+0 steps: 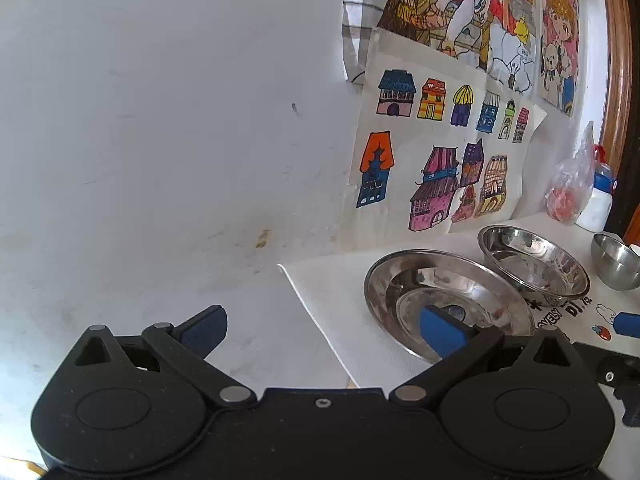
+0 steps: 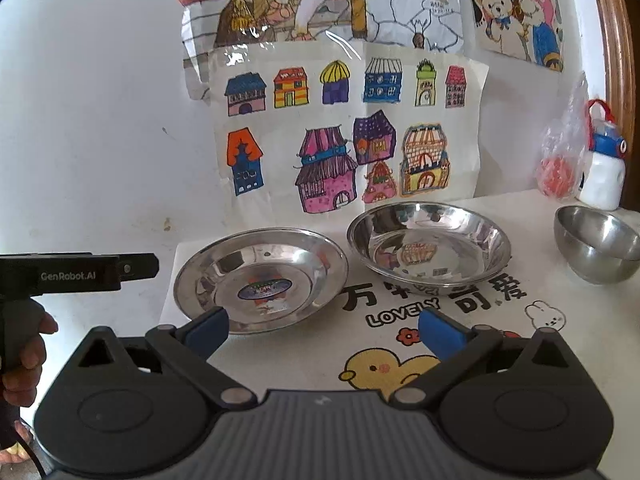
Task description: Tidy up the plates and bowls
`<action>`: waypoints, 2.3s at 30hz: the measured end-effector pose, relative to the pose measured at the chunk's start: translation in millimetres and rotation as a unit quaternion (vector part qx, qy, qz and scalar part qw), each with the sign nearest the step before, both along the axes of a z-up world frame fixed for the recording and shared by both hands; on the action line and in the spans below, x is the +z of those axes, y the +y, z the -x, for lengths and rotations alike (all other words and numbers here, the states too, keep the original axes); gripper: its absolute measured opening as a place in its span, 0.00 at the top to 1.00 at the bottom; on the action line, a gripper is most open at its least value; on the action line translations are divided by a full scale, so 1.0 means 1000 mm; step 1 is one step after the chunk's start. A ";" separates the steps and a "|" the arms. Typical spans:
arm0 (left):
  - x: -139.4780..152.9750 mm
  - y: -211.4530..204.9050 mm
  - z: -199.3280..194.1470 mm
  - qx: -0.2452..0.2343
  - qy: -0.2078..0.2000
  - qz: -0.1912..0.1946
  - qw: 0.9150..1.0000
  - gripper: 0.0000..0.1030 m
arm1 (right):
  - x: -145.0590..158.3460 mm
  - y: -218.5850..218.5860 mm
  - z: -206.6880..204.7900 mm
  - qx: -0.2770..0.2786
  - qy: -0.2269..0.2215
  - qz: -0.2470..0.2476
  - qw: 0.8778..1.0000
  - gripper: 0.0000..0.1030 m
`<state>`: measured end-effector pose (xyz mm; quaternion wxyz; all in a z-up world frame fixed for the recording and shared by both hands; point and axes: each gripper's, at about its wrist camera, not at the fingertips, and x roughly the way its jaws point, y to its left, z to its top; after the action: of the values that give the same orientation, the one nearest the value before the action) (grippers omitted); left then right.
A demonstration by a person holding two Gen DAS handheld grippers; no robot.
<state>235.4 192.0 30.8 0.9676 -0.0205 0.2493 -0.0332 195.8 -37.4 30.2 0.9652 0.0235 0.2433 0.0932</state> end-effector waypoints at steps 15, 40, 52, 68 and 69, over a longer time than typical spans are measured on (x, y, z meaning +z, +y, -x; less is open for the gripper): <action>-0.011 -0.008 -0.043 -0.030 0.018 0.011 0.999 0.02 | -0.017 -0.001 -0.032 0.020 0.019 -0.043 0.999 0.11; -0.024 -0.019 -0.063 -0.055 0.061 0.029 0.996 0.53 | -0.027 0.001 -0.050 0.024 0.051 -0.080 0.995 0.46; -0.025 -0.022 -0.061 -0.061 0.068 0.045 0.995 0.79 | -0.026 0.002 -0.050 0.027 0.045 -0.083 0.995 0.66; -0.023 -0.030 -0.045 -0.063 0.073 0.040 0.995 0.79 | -0.022 -0.012 -0.033 0.019 0.052 -0.094 0.994 0.70; -0.022 -0.032 -0.043 -0.064 0.073 0.038 0.995 0.79 | -0.022 -0.014 -0.030 0.018 0.052 -0.095 0.994 0.70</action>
<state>278.6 160.4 8.6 0.9411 -0.0440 0.3191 -0.1030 225.5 -51.5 8.4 0.9428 0.1153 0.2836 0.1316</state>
